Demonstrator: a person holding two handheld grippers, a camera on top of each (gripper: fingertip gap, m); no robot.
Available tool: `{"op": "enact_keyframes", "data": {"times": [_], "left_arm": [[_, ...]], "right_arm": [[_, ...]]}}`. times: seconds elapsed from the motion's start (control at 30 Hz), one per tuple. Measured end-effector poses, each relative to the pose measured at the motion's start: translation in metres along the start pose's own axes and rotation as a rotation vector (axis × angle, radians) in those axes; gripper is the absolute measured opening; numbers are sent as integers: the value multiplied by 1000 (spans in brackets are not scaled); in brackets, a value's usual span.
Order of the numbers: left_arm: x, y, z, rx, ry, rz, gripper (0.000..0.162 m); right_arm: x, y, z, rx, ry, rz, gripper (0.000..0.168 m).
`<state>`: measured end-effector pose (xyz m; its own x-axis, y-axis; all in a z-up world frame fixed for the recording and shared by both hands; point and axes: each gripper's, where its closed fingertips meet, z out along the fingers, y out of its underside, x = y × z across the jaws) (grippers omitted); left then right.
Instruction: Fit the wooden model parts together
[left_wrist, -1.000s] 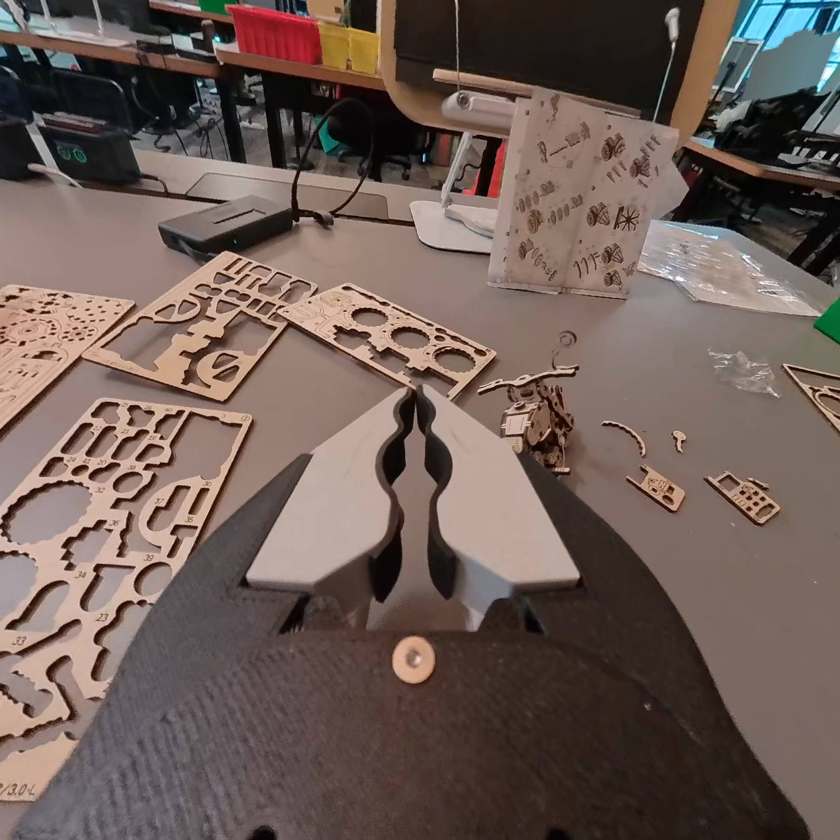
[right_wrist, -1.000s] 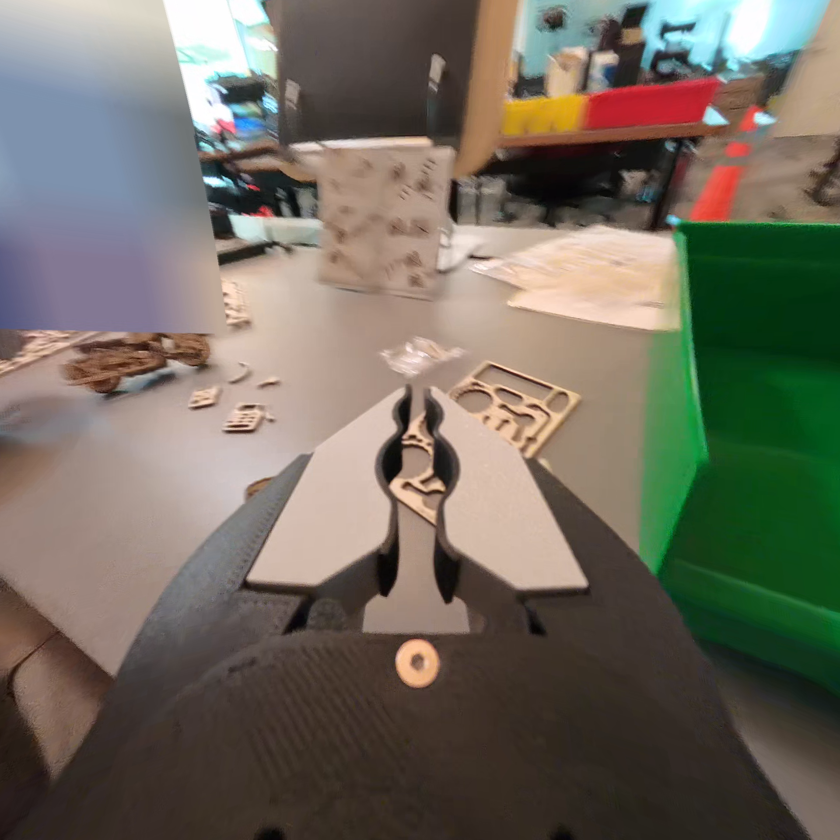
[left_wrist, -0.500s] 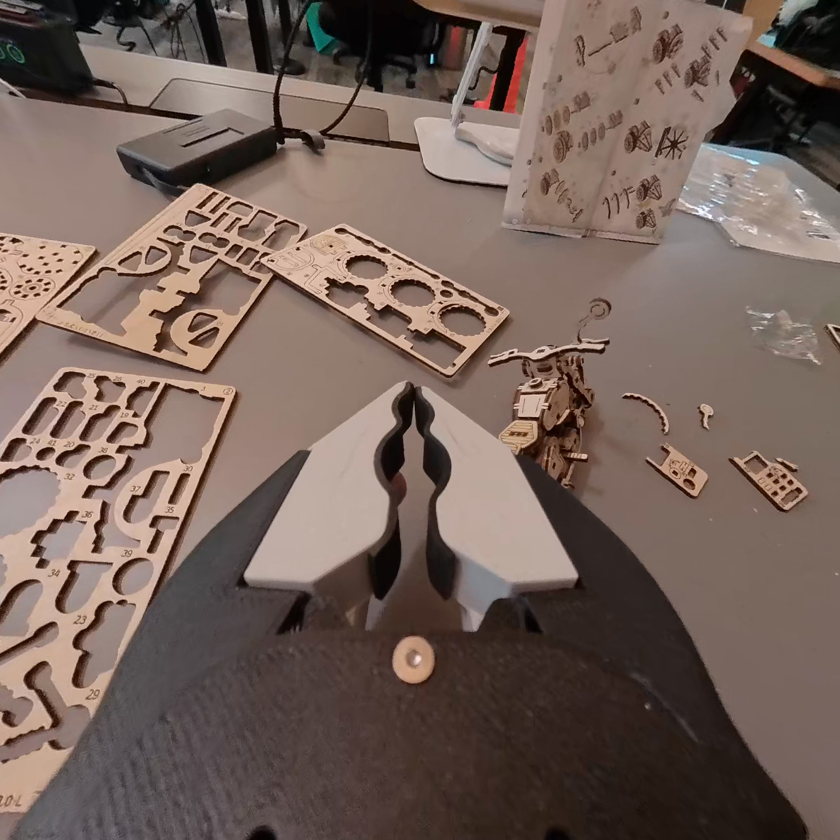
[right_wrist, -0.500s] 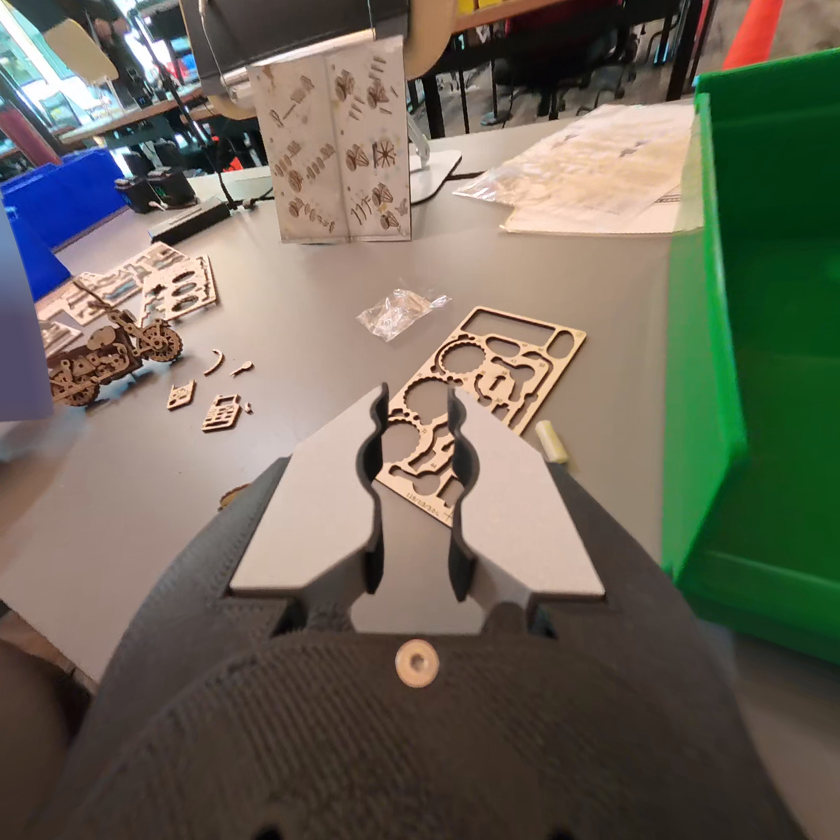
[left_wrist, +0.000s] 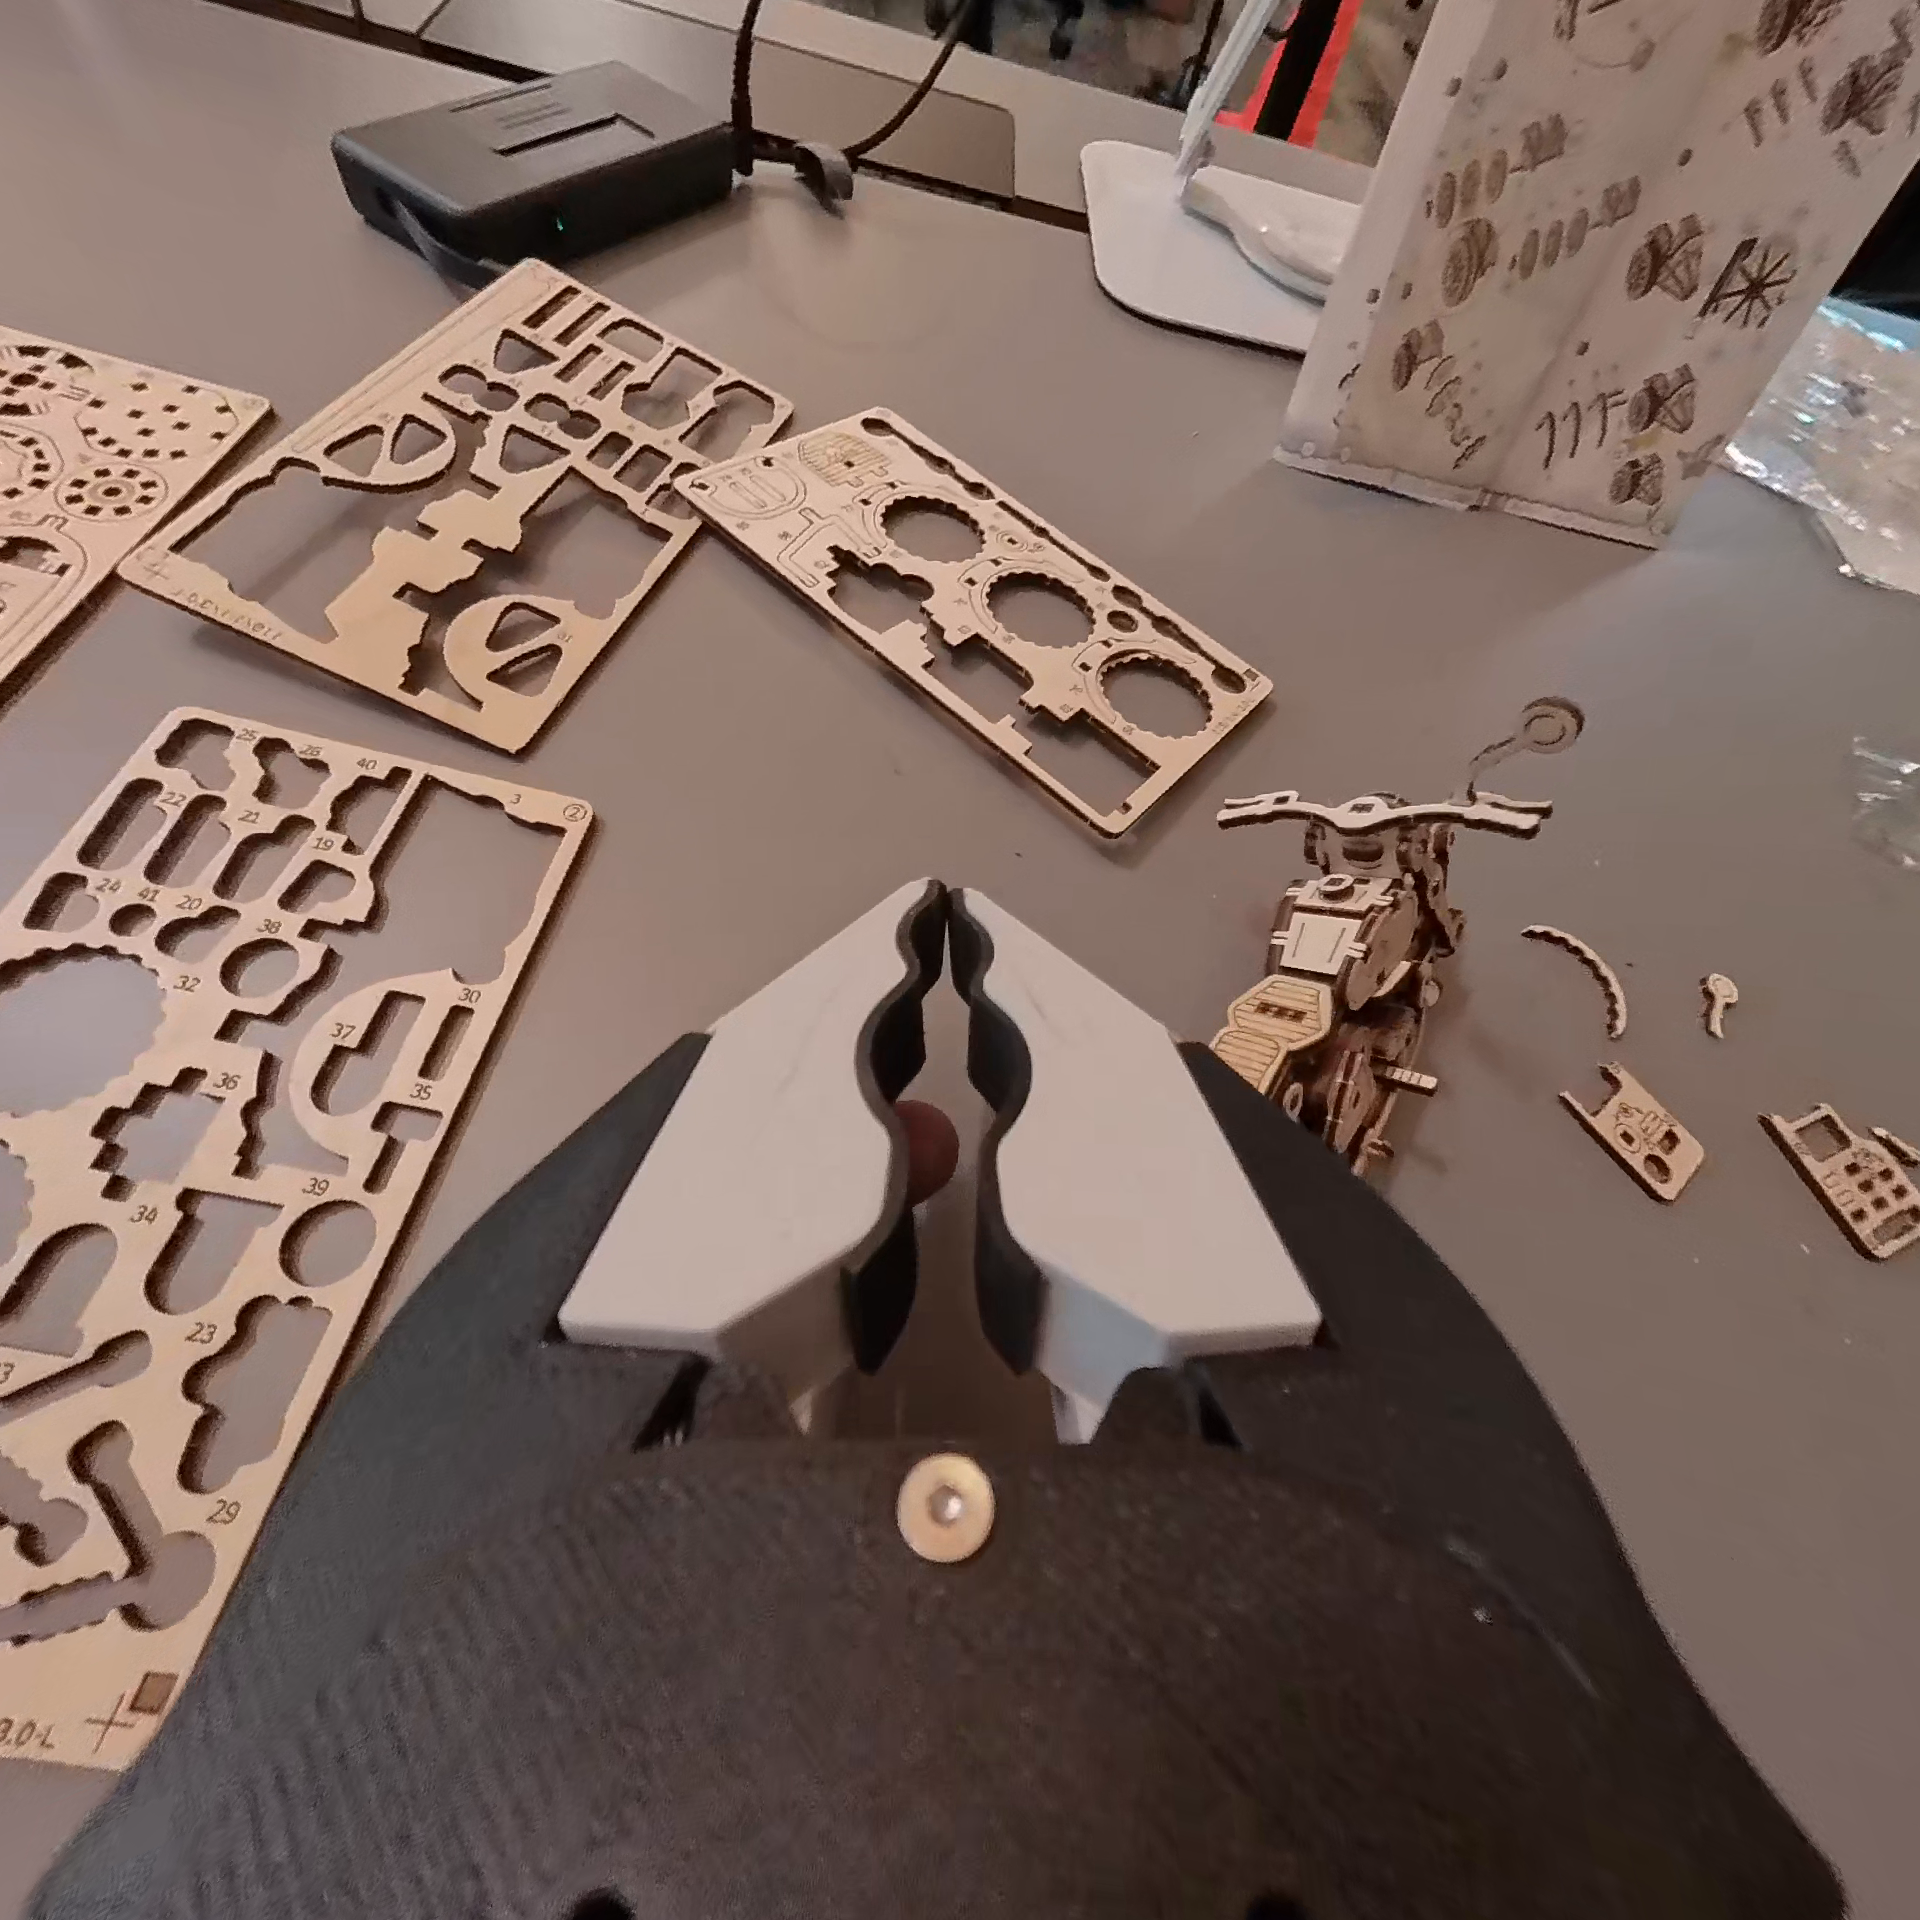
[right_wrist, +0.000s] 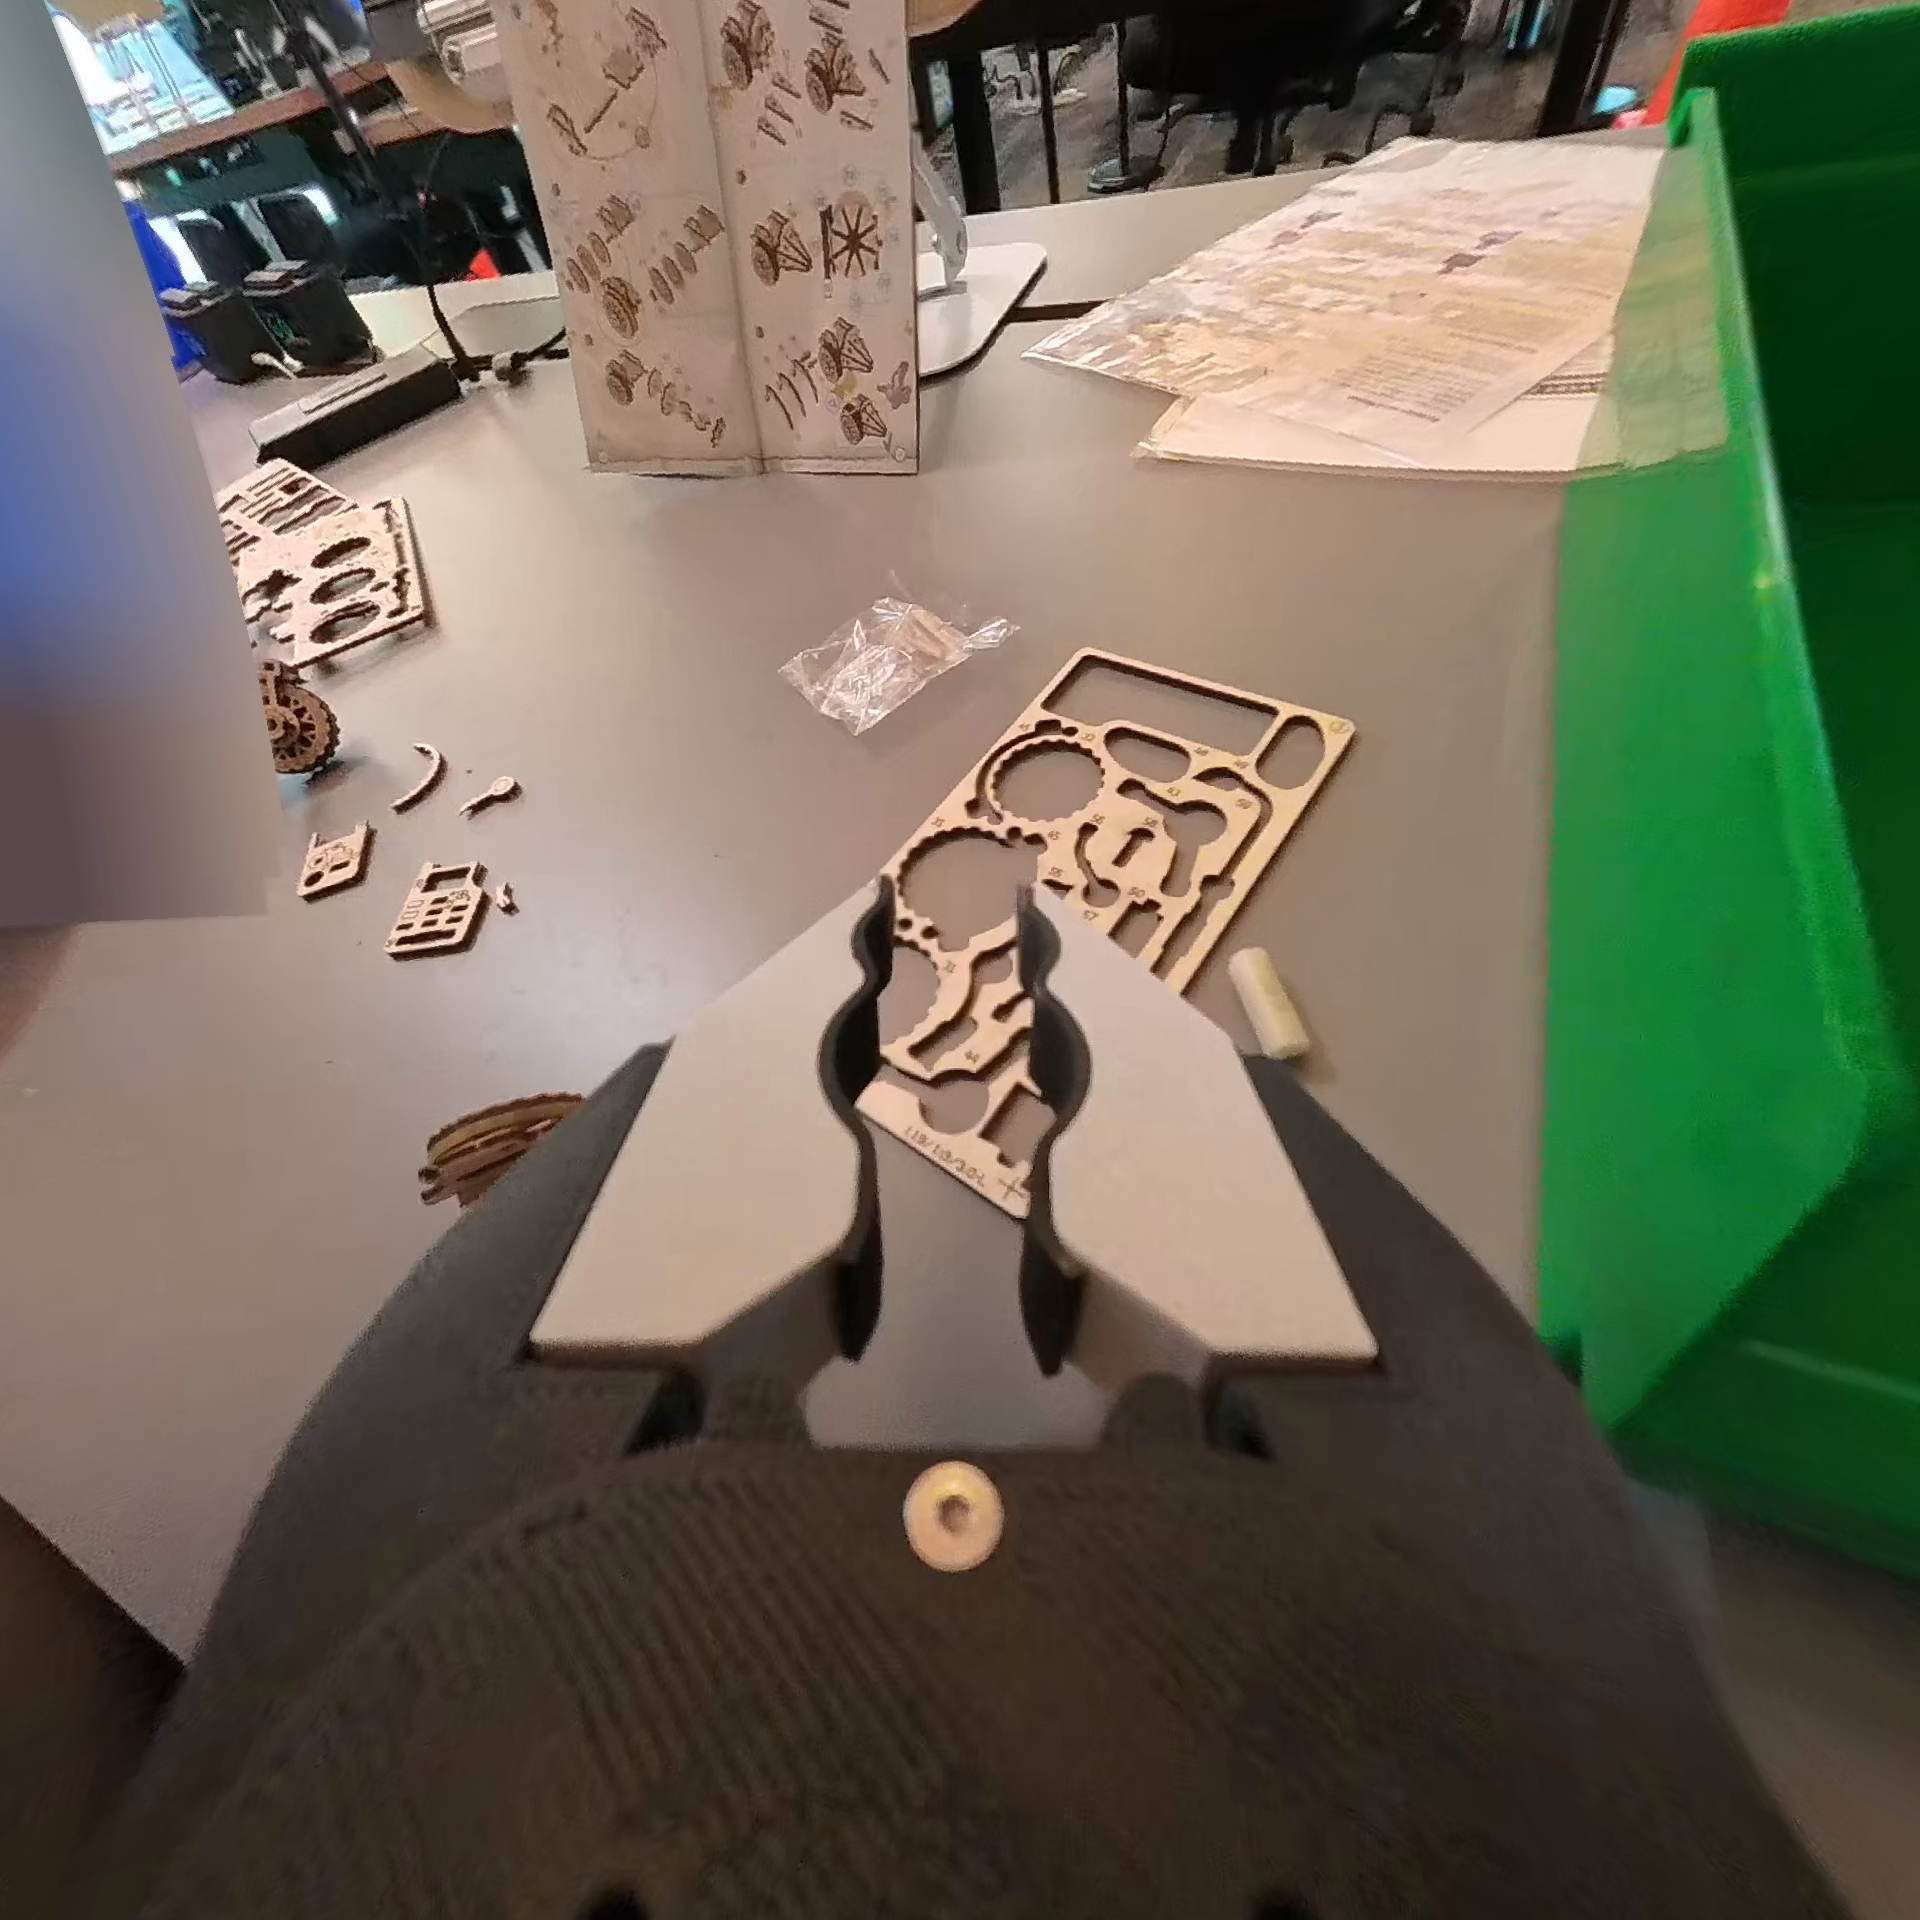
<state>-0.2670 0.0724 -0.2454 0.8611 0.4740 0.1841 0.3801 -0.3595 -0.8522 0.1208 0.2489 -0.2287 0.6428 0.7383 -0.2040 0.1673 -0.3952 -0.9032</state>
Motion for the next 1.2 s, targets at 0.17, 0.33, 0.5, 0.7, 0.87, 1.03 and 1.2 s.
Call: {"op": "enact_keyframes", "data": {"times": [0.17, 0.33, 0.5, 0.7, 0.87, 1.03, 1.2], "left_arm": [[-1, 7, 6, -56, -13, -1, 0], [-7, 14, 12, -120, -17, -53, 0], [-12, 22, 17, -179, -40, -79, 0], [-13, 26, 20, -212, -47, -89, 0], [-13, 26, 20, -213, -56, -79, 0], [-12, 28, 22, -226, -61, -64, 0], [-12, 28, 22, -229, -63, -56, 0]], "right_arm": [[5, 0, 0, -4, -12, 57, 21], [4, 2, 1, -14, -23, 61, 21], [2, 1, 1, -12, -38, 69, 18], [3, 1, 1, -13, -46, 82, 17], [3, 2, 2, -17, -50, 89, 17], [4, 2, 2, -17, -54, 100, 17], [4, 2, 2, -17, -57, 102, 17]]}}
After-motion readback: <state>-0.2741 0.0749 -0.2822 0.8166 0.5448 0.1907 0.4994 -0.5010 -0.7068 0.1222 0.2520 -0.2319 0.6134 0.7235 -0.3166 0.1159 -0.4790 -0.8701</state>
